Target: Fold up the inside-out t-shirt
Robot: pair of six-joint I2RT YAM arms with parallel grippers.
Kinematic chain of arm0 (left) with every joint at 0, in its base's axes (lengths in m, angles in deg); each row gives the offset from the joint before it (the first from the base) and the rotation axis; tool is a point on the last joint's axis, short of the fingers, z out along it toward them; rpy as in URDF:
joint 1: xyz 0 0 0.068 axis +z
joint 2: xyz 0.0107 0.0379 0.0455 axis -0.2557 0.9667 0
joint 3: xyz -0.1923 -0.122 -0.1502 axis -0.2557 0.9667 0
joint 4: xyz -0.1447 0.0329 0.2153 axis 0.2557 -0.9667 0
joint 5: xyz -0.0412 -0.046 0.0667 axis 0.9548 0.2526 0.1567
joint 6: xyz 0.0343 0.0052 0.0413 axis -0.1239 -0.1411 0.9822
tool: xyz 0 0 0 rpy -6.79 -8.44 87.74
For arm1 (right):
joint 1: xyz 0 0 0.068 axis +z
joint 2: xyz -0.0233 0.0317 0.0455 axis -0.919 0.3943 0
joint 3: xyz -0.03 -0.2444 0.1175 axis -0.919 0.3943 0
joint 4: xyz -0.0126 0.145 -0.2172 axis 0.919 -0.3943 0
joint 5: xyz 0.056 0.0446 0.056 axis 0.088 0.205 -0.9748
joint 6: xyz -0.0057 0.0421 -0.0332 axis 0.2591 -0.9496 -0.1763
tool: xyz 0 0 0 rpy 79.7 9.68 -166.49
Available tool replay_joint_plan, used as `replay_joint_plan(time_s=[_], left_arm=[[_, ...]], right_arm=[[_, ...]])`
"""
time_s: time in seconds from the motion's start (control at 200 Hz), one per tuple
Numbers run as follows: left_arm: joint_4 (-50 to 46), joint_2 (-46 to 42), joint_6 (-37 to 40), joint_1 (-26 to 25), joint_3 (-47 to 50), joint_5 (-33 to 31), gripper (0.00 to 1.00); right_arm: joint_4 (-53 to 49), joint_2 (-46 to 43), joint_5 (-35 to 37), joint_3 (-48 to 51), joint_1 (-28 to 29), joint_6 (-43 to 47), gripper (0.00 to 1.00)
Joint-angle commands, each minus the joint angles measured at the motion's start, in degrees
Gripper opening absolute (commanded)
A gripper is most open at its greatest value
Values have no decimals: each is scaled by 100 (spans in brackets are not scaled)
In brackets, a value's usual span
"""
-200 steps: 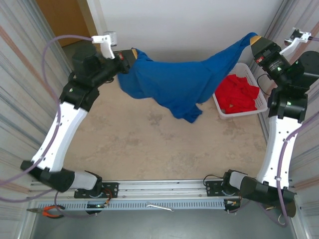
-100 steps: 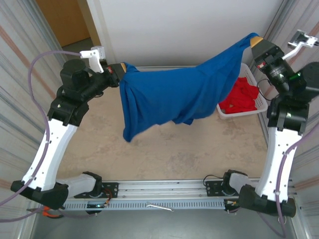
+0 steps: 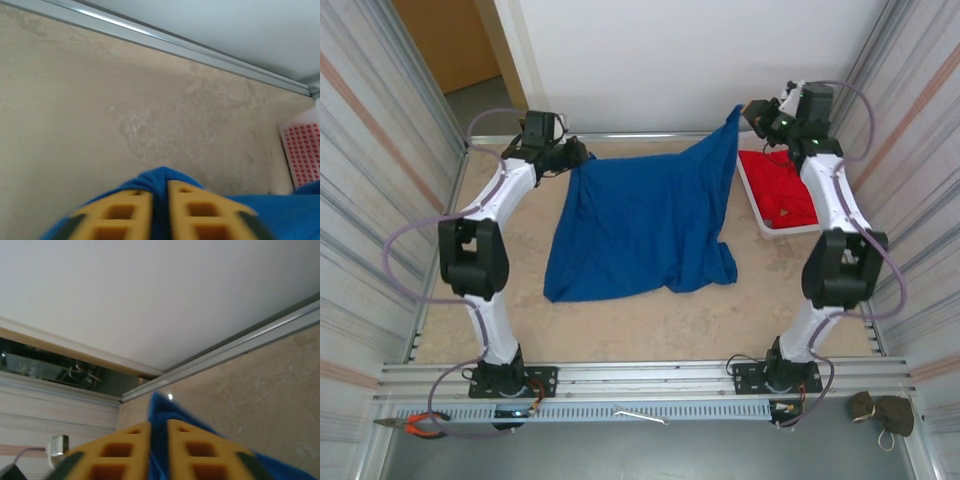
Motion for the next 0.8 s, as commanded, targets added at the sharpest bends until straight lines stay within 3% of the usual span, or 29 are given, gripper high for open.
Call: replay_joint_plan(time_s=[0.0,0.11,0.2,0.391,0.511,0.651,0.792], left_arm=[[-75,22,154,162,-834,114,46],[-256,-233,238,182,-726,128,67],[-229,-768,213,182,-13,26,73],[-283,-2243,-146,158,2220,44,75],[-548,-3185,-303,21,3576,-355,76],[-760,-3956,-529,-381,4795,-841,76],[-790,-4075,-720,-739,5510,-1325,77]], right_arm=[[-676,234,22,-1077,155,797,62],[-961,-189,193,-674,361,1160,69],[-977,-837,362,252,535,1216,70],[-1019,-2538,1009,2836,1079,1401,71],[-1288,-3390,1571,4192,1410,1541,74],[-1654,-3938,2270,5215,1755,1917,79],[-1640,-4039,2471,5815,1751,2117,80]])
